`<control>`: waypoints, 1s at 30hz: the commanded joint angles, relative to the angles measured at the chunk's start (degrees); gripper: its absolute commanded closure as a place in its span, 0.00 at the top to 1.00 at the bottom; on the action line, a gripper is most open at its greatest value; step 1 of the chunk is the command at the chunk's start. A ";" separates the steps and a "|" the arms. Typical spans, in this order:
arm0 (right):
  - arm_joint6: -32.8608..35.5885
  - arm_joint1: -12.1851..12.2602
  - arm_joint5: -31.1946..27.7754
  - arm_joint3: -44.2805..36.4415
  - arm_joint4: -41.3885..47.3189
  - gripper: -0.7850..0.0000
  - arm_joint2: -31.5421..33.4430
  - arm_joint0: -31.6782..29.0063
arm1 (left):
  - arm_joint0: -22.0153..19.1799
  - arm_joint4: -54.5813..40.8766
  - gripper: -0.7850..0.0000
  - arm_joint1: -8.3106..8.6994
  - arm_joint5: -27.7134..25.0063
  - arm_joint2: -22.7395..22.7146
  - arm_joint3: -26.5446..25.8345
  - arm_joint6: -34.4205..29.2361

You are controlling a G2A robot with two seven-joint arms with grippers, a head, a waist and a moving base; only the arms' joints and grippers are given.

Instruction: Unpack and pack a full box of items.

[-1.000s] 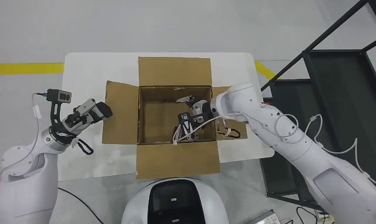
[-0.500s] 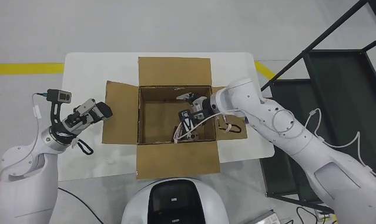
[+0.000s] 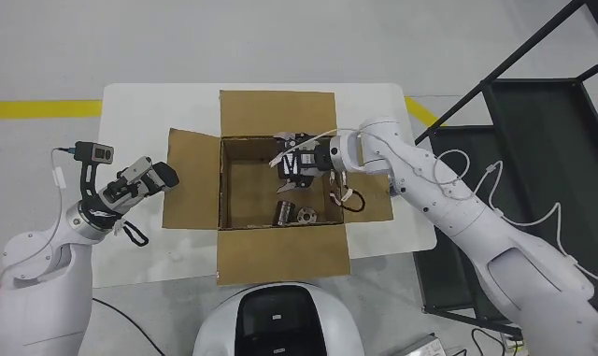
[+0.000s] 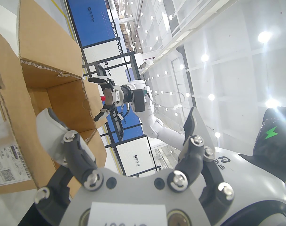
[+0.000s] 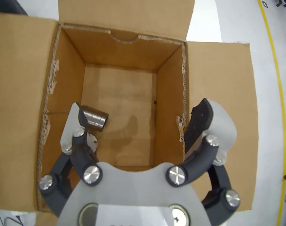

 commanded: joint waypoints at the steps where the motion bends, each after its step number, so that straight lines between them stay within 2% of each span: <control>1: 2.21 -0.13 2.11 -0.76 3.49 1.00 0.14 -0.92 | 0.00 0.00 1.00 0.00 0.00 0.00 0.00 0.00; 3: 3.99 -0.21 4.03 -2.38 5.70 1.00 0.40 -1.86 | 0.00 0.00 1.00 0.00 0.00 0.00 0.00 0.00; 14: 3.99 -0.21 4.03 -2.38 5.70 1.00 0.40 -1.86 | 0.00 0.00 1.00 0.00 0.00 0.00 0.00 0.00; 16: 2.34 -0.19 6.64 -1.45 8.65 1.00 1.52 -3.15 | 0.00 0.00 1.00 0.00 0.00 0.00 0.00 0.00; 17: 4.21 -0.12 7.23 -1.27 9.46 1.00 1.71 -3.55 | 0.00 0.00 1.00 0.00 0.00 0.00 0.00 0.00; 19: 13.36 -0.05 7.76 -2.41 10.88 1.00 1.27 -2.80 | 0.00 0.00 1.00 0.00 0.00 0.00 0.00 0.00; 21: 21.20 -0.25 11.25 -3.61 18.10 1.00 1.27 -2.76 | 0.00 0.00 1.00 0.00 0.00 0.00 0.00 0.00; 22: 26.47 -0.38 13.47 -4.78 21.18 1.00 1.04 -2.22 | 0.00 0.00 1.00 0.00 0.00 0.00 0.00 0.00; 26: 40.34 -0.93 26.80 -9.12 32.42 1.00 1.05 -1.68 | 0.00 0.00 1.00 0.00 0.00 0.00 0.00 0.00; 28: 44.36 -1.23 33.37 -10.00 37.95 1.00 1.16 -2.21 | 0.00 0.00 1.00 0.00 0.00 0.00 0.00 0.00; 30: 46.15 -1.39 37.18 -11.18 39.41 1.00 1.43 -2.03 | 0.00 0.00 1.00 0.00 0.00 0.00 0.00 0.00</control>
